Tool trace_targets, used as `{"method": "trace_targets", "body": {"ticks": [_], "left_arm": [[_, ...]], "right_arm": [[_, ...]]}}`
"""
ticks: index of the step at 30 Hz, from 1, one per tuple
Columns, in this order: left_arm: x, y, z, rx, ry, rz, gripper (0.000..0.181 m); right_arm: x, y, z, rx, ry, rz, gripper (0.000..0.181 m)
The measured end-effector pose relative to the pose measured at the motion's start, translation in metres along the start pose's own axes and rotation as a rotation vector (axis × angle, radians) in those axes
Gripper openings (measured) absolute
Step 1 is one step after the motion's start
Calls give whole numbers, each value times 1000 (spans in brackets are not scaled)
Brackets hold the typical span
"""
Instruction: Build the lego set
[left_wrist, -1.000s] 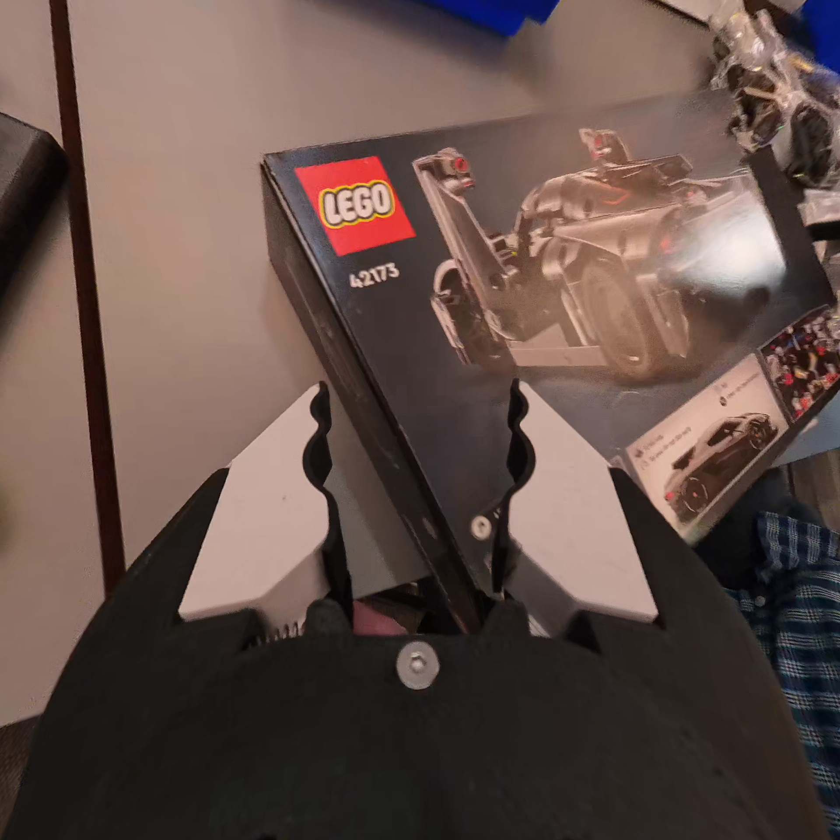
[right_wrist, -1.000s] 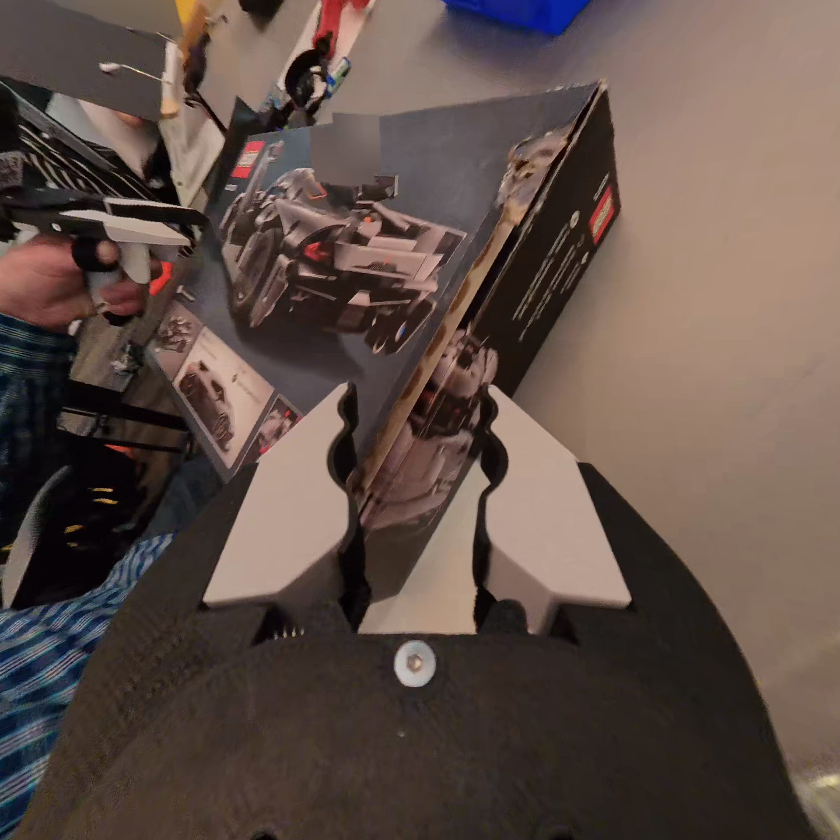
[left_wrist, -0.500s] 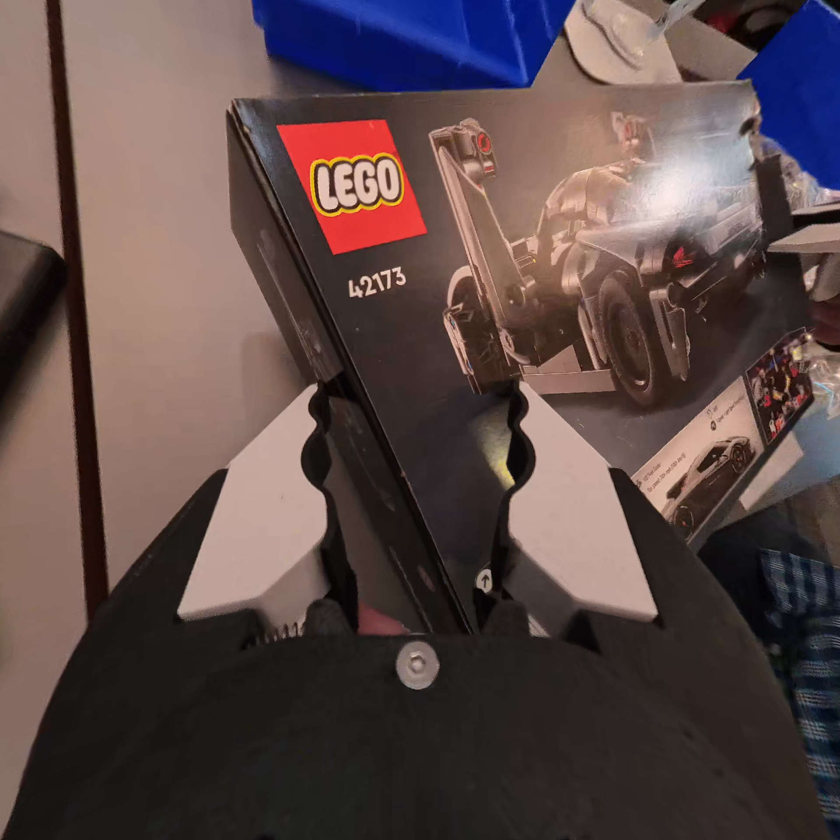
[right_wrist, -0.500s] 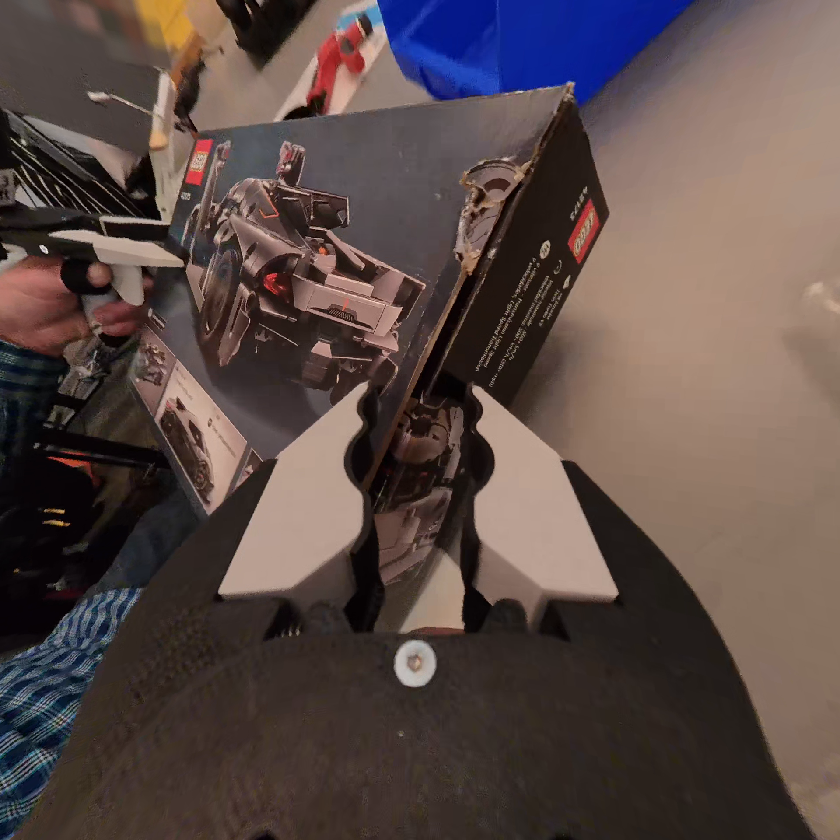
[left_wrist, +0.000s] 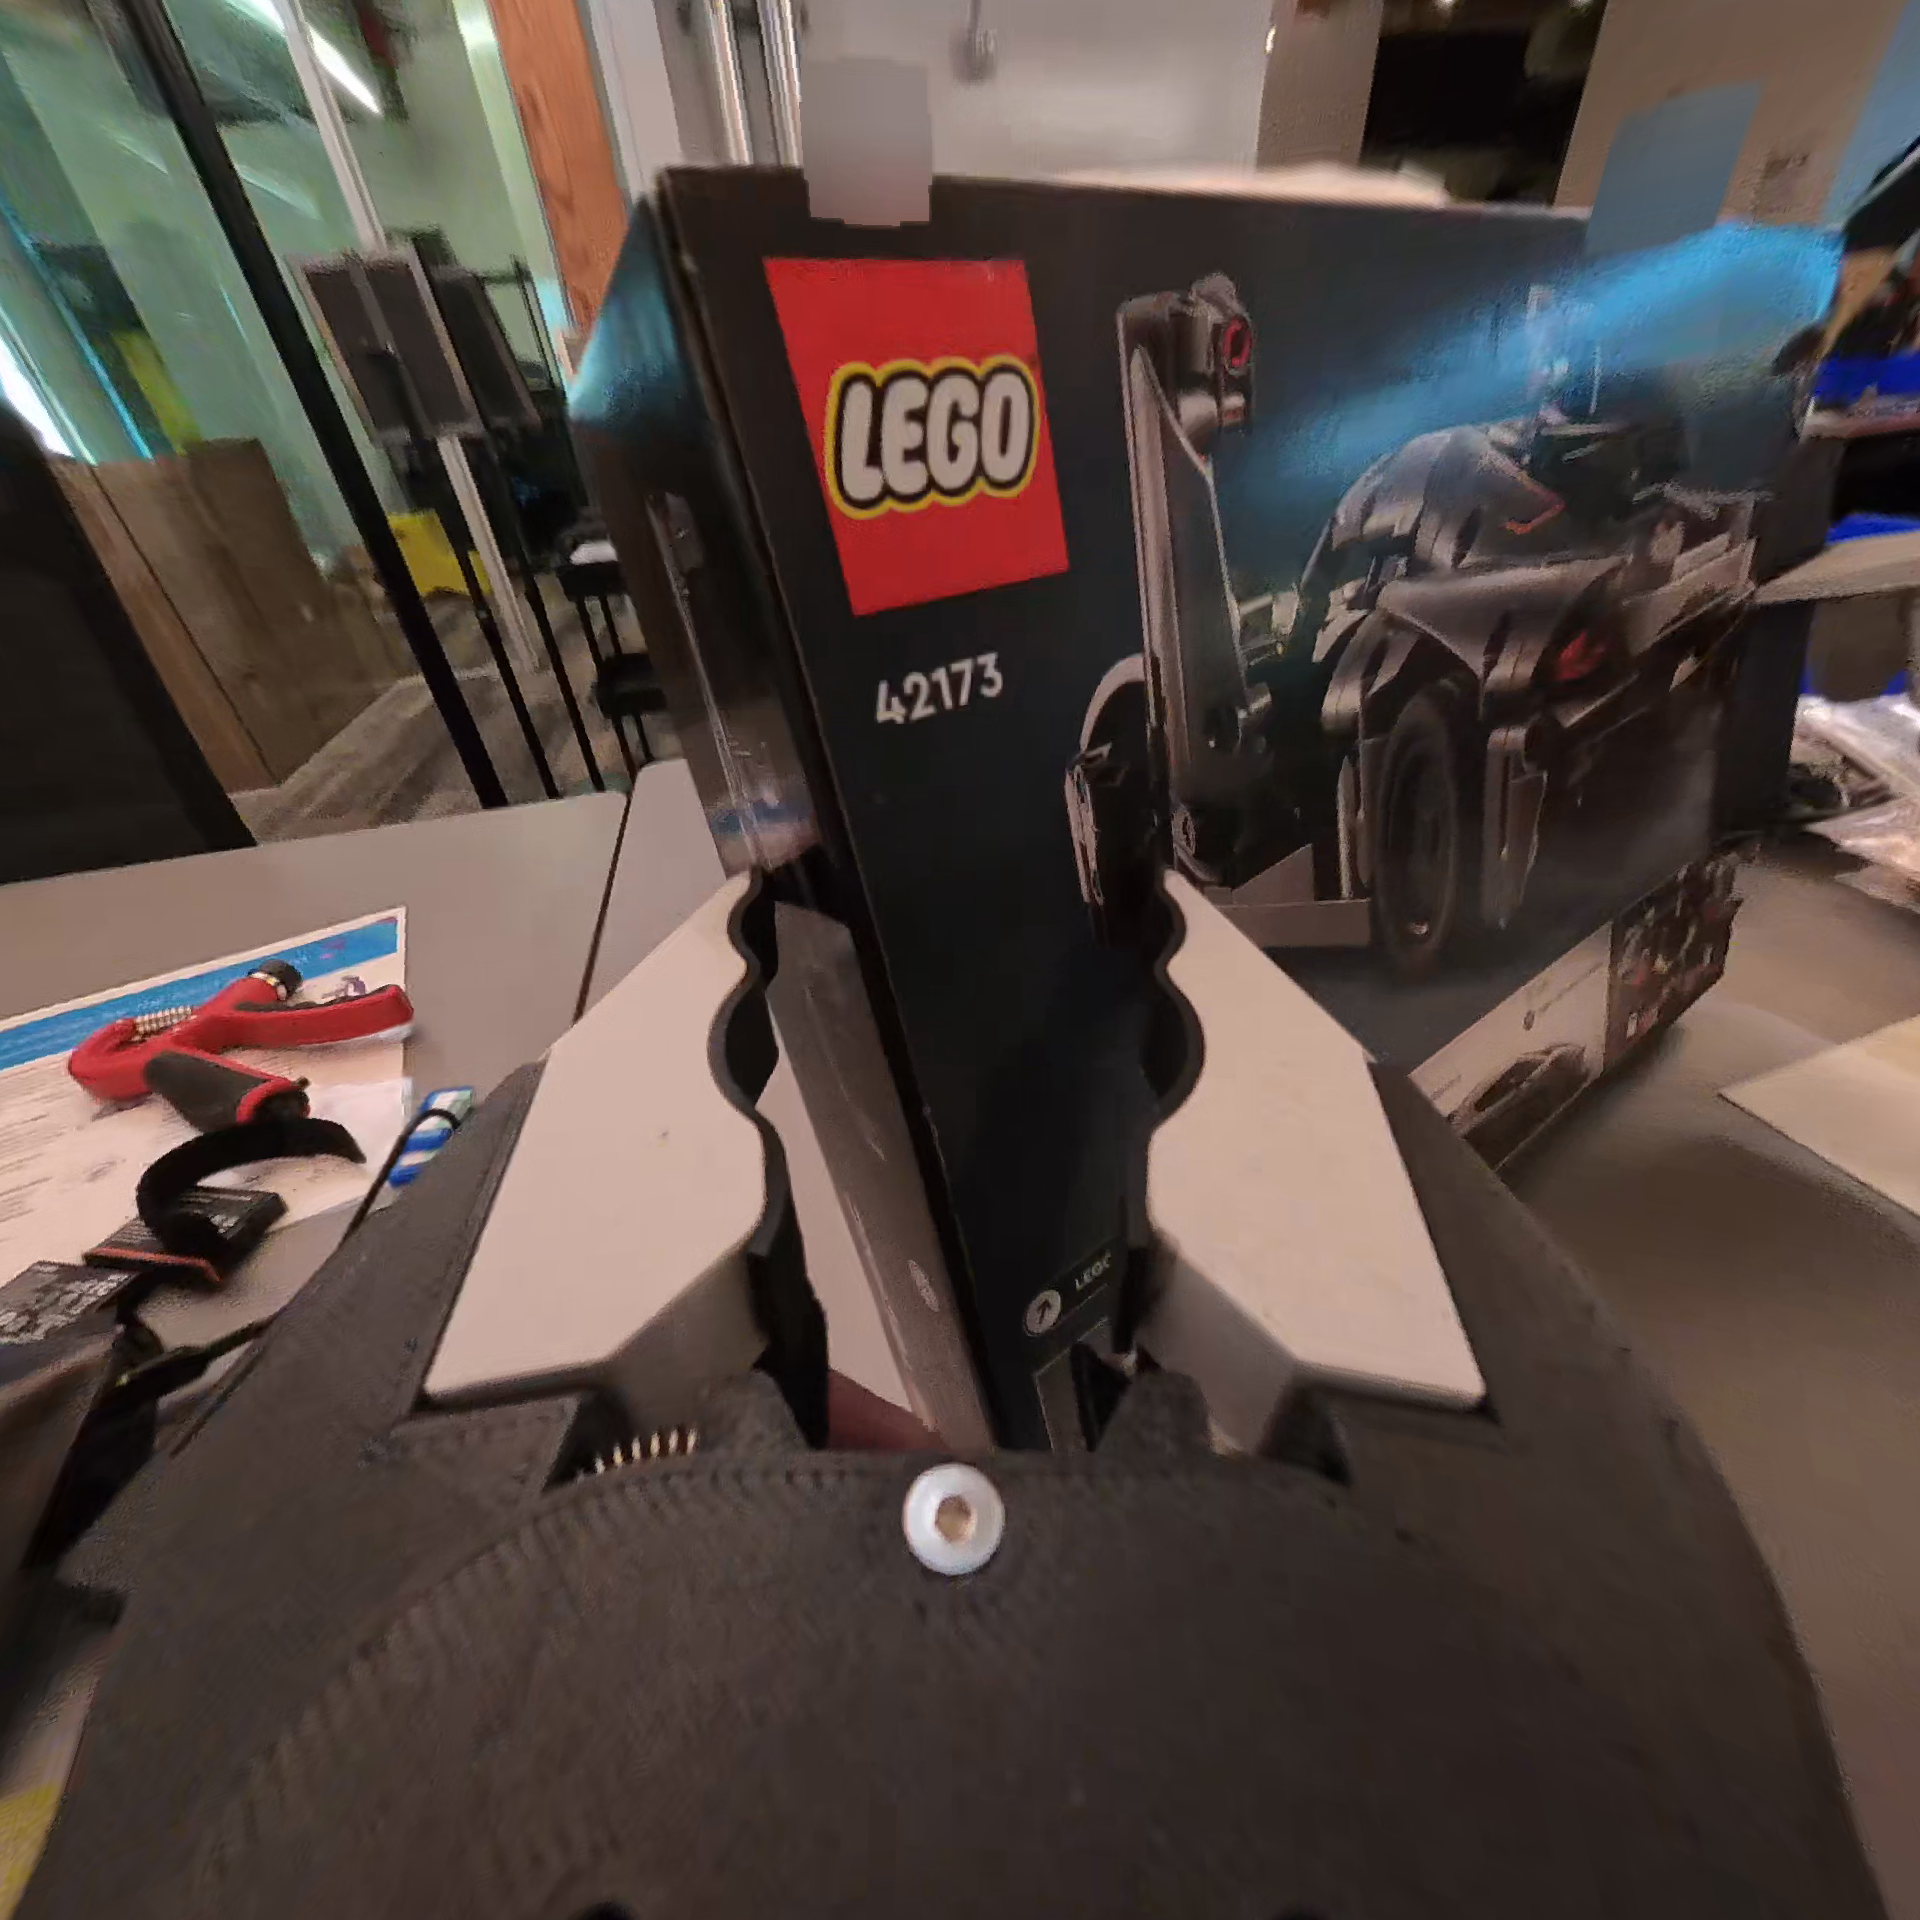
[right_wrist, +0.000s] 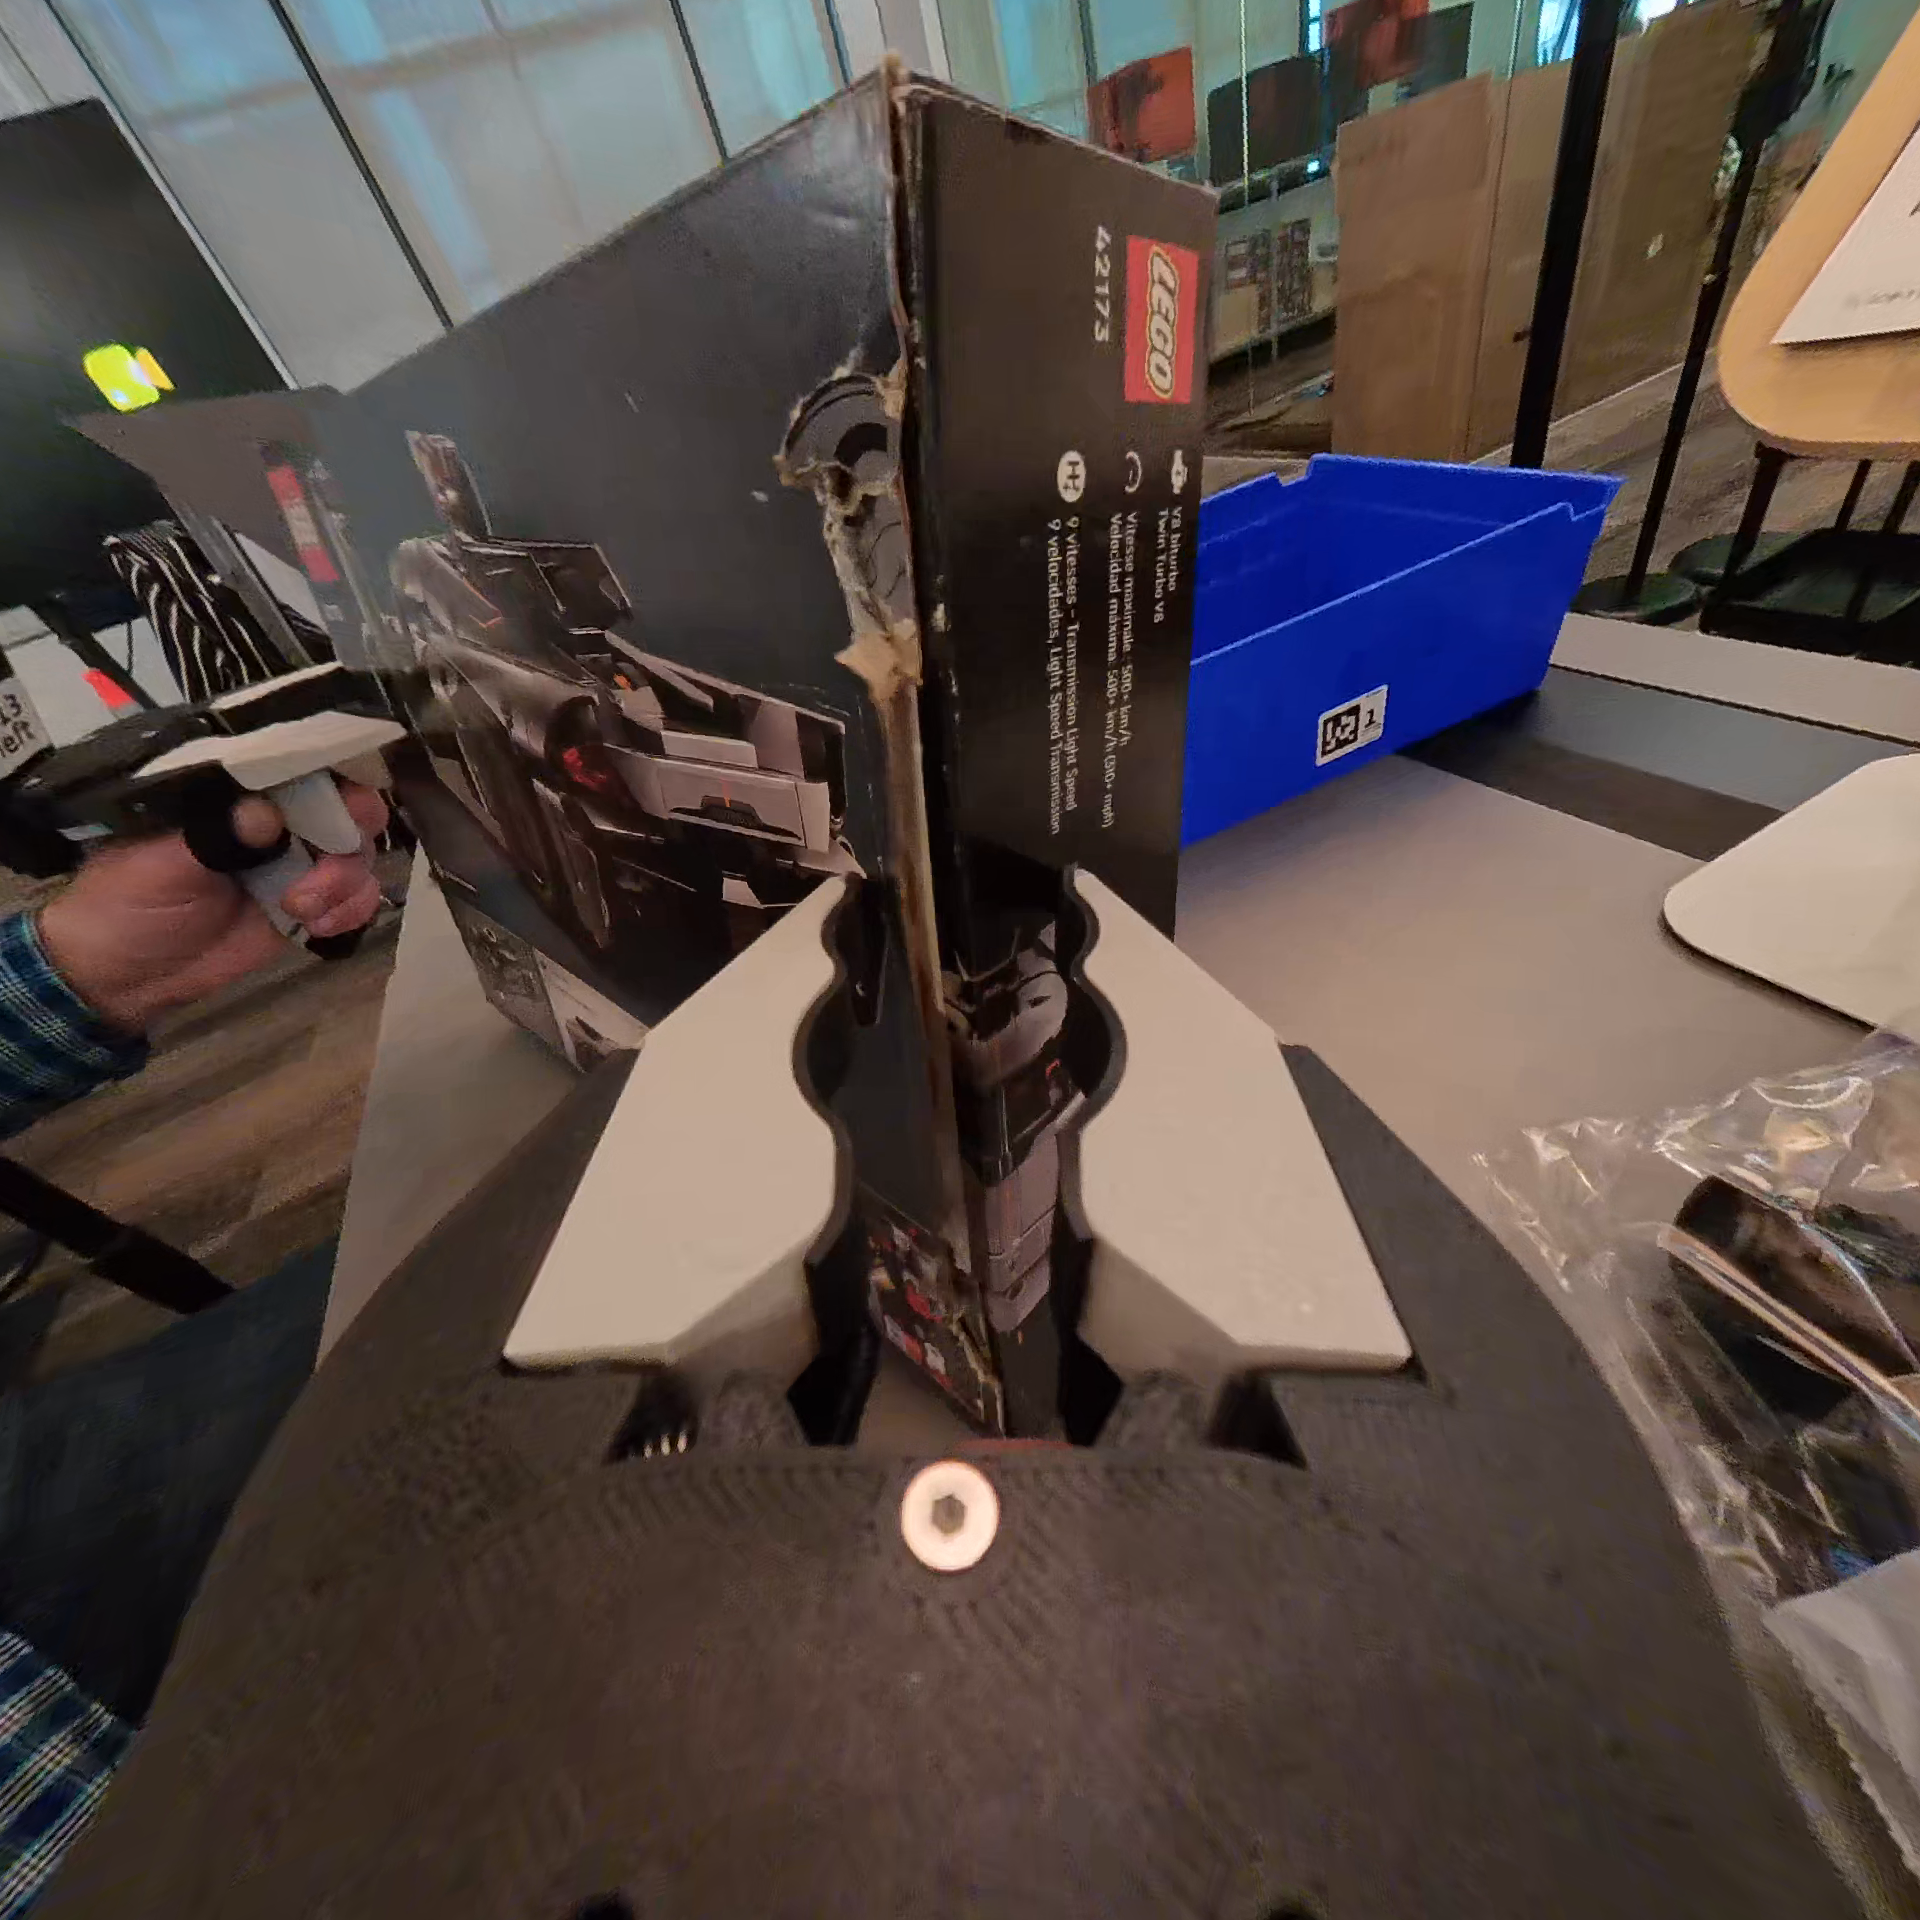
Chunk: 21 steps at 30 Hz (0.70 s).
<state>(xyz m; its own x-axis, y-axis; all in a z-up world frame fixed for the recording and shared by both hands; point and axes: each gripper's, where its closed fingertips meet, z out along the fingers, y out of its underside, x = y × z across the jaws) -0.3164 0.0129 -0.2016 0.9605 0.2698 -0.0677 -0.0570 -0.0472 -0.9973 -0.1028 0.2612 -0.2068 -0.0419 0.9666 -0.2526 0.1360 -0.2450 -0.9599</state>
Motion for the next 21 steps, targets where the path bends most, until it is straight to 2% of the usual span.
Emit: {"method": "trace_targets", "body": {"ticks": [3,9,13,17,19,21], "left_arm": [[11,0,-14,16,9,41,66],[28,8,-43,-36,71,125,62],[24,-4,-52,-24,95,115,77],[-7,-18,-64,-22,151,48,83],[-25,-17,-59,-58,233,-42,97],[-29,-5,-49,-151,370,-125,114]], "right_arm": [[-8,4,-12,-18,4,-56,37],[-18,22,-31,-47,-30,7,37],[-19,20,-37,-61,-16,15,39],[-18,19,-55,-99,49,53,48],[-26,21,-59,-127,77,80,59],[-38,27,-59,-154,100,74,65]]}}
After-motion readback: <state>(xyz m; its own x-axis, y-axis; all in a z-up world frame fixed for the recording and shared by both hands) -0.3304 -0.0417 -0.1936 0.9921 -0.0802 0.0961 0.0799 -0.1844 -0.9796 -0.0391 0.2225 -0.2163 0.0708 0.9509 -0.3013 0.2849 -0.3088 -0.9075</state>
